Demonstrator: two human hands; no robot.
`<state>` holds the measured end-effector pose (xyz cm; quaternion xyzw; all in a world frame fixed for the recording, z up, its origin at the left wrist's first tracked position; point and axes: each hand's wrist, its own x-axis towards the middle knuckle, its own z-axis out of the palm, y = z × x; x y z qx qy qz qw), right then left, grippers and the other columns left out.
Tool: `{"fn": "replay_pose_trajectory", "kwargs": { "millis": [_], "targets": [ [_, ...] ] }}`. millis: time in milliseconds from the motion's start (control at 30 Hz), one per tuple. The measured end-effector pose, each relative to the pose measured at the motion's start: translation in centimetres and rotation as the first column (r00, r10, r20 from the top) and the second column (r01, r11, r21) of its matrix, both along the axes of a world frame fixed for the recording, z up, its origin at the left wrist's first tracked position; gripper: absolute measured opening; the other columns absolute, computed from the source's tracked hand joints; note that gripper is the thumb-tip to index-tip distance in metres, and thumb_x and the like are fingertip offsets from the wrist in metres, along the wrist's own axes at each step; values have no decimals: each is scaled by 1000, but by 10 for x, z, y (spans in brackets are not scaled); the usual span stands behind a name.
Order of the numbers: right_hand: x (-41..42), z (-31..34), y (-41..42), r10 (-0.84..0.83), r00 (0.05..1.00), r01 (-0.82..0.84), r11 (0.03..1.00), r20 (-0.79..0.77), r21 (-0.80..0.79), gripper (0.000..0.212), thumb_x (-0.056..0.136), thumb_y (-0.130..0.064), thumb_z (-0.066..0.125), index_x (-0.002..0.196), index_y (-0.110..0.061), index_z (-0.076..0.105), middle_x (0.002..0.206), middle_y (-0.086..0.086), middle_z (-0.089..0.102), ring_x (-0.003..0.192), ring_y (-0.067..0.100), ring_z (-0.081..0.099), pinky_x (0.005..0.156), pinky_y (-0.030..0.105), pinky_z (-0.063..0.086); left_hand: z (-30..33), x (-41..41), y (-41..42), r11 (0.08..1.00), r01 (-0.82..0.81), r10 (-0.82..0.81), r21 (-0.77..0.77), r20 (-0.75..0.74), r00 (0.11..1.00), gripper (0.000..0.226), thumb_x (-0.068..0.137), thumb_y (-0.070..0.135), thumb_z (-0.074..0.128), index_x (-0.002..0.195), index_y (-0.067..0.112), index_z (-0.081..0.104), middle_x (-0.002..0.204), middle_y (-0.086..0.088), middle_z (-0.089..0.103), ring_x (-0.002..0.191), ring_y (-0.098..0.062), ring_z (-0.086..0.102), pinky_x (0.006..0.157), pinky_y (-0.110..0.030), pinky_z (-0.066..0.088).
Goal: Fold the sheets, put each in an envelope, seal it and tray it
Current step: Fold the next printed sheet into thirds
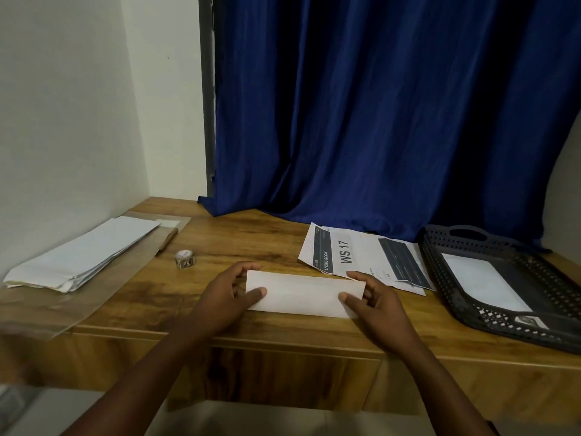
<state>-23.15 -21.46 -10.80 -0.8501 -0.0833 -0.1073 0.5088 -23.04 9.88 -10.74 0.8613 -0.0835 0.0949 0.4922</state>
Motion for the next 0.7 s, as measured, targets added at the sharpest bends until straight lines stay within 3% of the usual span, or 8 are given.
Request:
{"fn": "replay_pose_trajectory", "kwargs": {
  "millis": [100,167,300,400,500,600,700],
  "targets": [
    [10,-6,4,-119,993,118,992,-10,-47,54,85,-40,78,133,-41,54,104,-13,63,92,6,61,73,22,52,-1,9,-5,992,-118,116,50,38,992,64,82,38,82,137,32,51,130,5,58,99,-7,60,75,-21,48],
    [13,-8,6,-188,982,186,969,0,-160,65,82,-40,80,139,-38,49,122,-10,60,106,9,60,83,29,56,-1,8,-9,977,-171,167,127,43,985,77,79,38,85,144,29,44,141,3,45,119,-12,52,89,-25,49],
    [14,-11,7,-221,974,222,912,42,-345,76,82,-42,80,148,-31,43,148,1,47,131,22,50,100,38,50,-7,6,-14,949,-197,185,245,73,980,84,78,36,84,148,26,38,149,-3,36,132,-19,41,104,-34,43],
    [13,-12,7,-222,973,232,904,68,-359,66,85,-42,77,143,-30,49,149,2,47,132,22,50,100,35,48,-11,6,-13,921,-156,129,357,97,987,74,84,47,71,149,30,39,152,-1,36,140,-26,32,112,-43,34],
    [10,-16,7,-197,971,235,898,137,-372,44,87,-41,75,129,-30,64,142,-1,53,118,14,57,88,25,50,-14,6,-13,798,-61,7,600,92,996,59,96,54,45,152,37,36,166,4,20,153,-27,11,119,-52,22],
    [5,-20,9,-170,960,250,881,223,-403,30,91,-43,69,118,-31,70,134,-6,54,96,2,56,81,18,50,-13,4,-16,723,13,-33,691,16,999,78,87,72,16,156,36,30,169,7,5,156,-22,-6,123,-52,8],
    [1,-20,10,-115,943,256,851,312,-459,30,93,-47,64,118,-31,71,133,-7,55,114,6,52,93,26,50,-11,4,-18,699,42,-38,714,-21,999,71,97,71,24,158,34,25,169,7,7,156,-19,-5,125,-51,1]
  ]
}}
